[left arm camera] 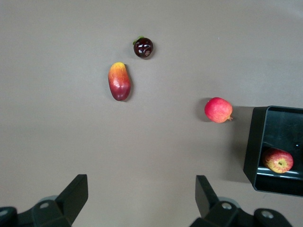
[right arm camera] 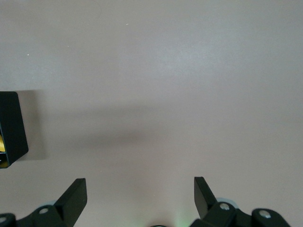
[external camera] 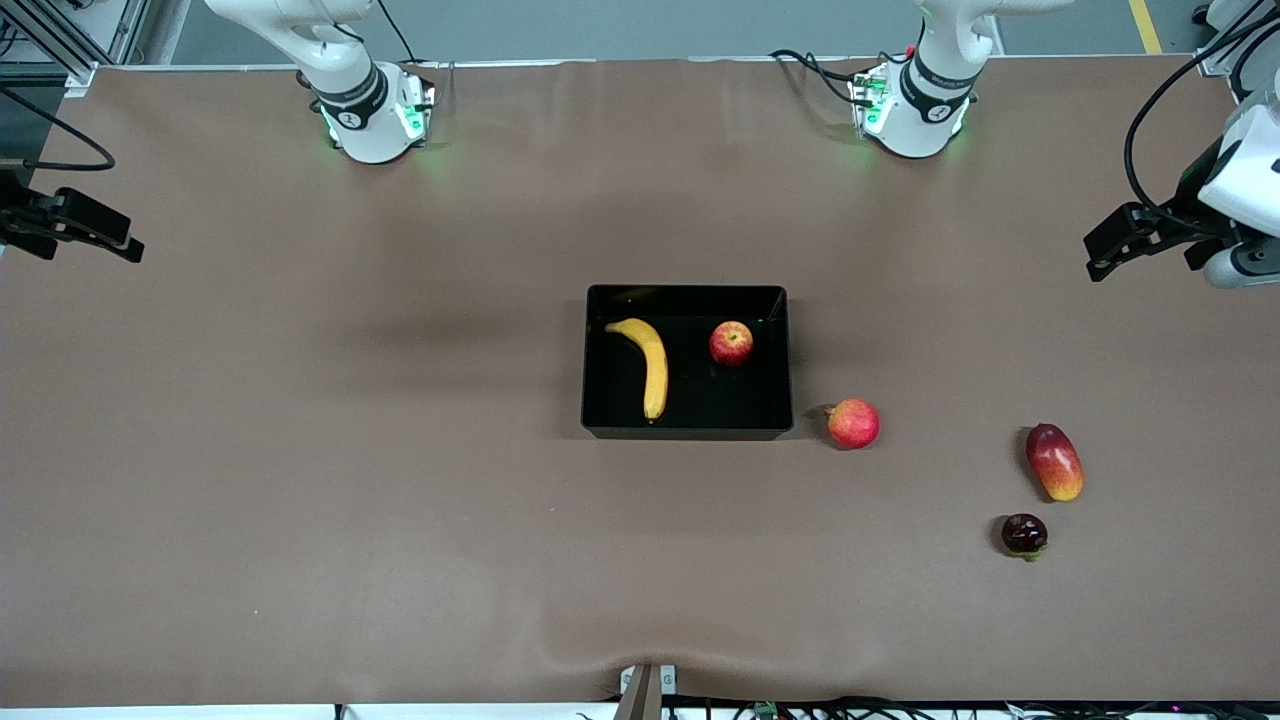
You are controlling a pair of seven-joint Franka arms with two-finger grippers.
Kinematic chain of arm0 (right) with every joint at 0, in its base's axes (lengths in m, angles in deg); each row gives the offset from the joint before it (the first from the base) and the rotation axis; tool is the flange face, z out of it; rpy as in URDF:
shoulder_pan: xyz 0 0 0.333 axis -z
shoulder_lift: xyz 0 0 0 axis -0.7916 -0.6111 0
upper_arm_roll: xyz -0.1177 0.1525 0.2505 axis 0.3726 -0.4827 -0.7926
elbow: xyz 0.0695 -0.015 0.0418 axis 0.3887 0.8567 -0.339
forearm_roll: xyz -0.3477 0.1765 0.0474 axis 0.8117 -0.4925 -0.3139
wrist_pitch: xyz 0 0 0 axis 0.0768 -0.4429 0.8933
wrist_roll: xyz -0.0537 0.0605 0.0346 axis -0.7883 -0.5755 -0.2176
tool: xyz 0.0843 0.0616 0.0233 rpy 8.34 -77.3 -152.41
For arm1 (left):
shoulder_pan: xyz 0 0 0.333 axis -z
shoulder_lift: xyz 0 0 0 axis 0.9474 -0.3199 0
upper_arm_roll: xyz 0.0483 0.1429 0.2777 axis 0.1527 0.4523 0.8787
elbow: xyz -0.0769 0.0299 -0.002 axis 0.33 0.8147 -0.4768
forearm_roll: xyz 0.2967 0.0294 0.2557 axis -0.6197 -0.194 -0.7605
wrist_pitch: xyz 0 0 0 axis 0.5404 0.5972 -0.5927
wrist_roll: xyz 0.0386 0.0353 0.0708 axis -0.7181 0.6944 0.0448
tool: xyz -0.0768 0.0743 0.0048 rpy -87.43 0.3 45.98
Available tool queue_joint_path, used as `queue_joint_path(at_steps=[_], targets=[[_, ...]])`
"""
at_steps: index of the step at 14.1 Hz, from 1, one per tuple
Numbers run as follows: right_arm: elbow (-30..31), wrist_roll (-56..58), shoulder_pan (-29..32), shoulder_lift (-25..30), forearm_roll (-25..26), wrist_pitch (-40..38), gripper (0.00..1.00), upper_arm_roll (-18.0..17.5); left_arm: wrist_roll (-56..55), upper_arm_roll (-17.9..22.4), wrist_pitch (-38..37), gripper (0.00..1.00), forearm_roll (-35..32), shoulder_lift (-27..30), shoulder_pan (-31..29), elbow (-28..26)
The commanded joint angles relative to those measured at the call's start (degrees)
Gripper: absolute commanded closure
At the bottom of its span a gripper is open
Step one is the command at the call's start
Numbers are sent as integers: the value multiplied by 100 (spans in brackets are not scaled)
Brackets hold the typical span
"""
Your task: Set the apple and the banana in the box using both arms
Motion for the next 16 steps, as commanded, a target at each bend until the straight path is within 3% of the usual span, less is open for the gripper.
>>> queue_joint_path(at_steps=[1,16], targets=[[-25,-77,-28,9,38,-18,0,-3,80,26,-42,0,71,-50,21,11],[-25,-77,-81,0,47,-10,0,-3,124,-89,134,0,115,-279,65,169]])
